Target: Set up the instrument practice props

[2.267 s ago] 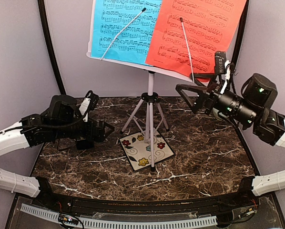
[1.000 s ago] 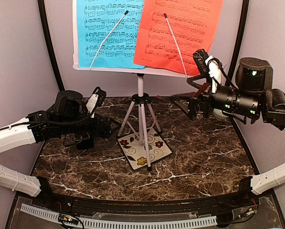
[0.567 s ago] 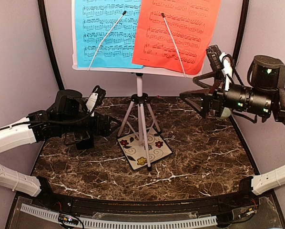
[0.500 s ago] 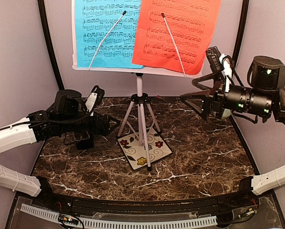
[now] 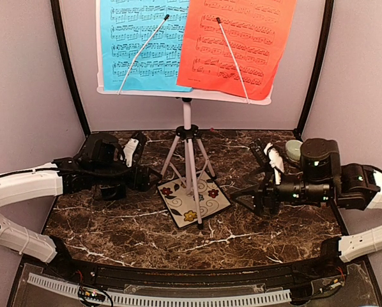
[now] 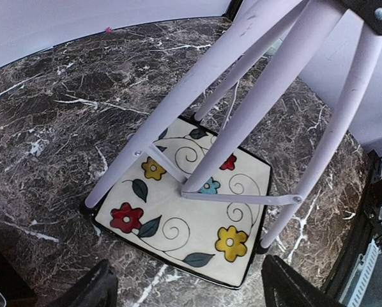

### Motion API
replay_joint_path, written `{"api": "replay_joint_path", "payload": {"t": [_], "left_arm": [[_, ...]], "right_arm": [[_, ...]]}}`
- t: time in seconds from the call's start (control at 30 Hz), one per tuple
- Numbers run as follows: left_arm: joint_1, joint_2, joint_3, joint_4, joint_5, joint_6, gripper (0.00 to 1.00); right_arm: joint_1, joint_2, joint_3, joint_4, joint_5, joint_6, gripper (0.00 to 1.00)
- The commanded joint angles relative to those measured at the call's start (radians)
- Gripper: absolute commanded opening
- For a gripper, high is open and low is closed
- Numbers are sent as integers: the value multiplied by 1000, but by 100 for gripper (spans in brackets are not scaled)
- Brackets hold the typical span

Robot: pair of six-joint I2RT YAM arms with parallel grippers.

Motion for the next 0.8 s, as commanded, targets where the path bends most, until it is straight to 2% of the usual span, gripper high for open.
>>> {"api": "replay_joint_path", "payload": {"t": [0.0, 0.2, 0.43, 0.57, 0.77], "left_arm": [[57, 41, -54, 175, 66, 101, 77], [86, 126, -64, 315, 39, 239, 67], [90, 260, -44, 443, 40, 335, 63], [90, 330, -43, 526, 42, 382, 61], [91, 421, 7, 552, -28, 444, 56]], "right_arm": [[6, 51, -127, 264, 93, 110, 72], [-25, 230, -193, 483, 158, 167, 68], [-84, 468, -251, 747, 87, 191, 71], [-102, 592, -231, 828, 54, 187, 74], [-119, 760, -151, 864, 48, 183, 77]]}}
